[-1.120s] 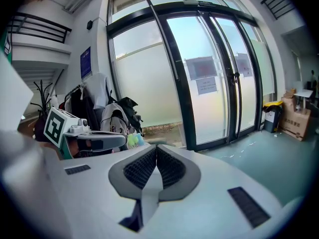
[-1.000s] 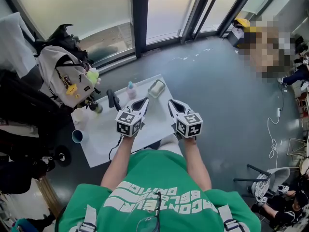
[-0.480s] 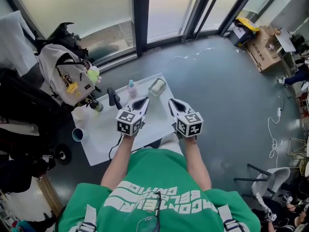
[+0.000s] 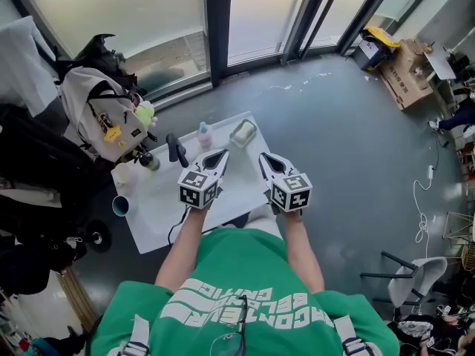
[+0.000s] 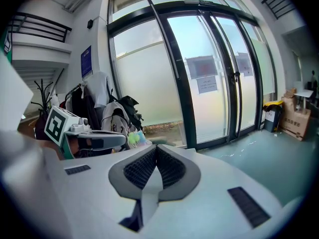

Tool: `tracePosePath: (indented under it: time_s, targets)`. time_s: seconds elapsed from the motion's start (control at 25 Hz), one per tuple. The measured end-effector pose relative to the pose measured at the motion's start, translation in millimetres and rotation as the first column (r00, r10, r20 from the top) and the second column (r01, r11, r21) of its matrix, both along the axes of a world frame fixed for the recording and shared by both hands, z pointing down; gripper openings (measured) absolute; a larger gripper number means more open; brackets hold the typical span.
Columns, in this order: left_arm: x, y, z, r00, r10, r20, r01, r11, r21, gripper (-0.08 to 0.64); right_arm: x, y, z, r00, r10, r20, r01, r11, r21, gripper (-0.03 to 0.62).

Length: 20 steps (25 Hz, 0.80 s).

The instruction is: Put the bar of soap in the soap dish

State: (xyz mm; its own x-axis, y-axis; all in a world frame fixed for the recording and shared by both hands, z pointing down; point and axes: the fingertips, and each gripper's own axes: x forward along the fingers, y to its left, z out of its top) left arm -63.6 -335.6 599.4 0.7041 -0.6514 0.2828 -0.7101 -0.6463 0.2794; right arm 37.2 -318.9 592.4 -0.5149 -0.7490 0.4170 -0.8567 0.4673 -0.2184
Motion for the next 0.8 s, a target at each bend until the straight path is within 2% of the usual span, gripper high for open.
tracePosePath:
  time_s: [0.8]
  targets:
    - [-5.6,1.8,0.5,1.0,0.001,-0.008,-0.001,1.0,-0.013,0.008,-0.2,-0.3,0.1,1.0,0.016,-0.006,-0.017,1.0,-0.004,0.014]
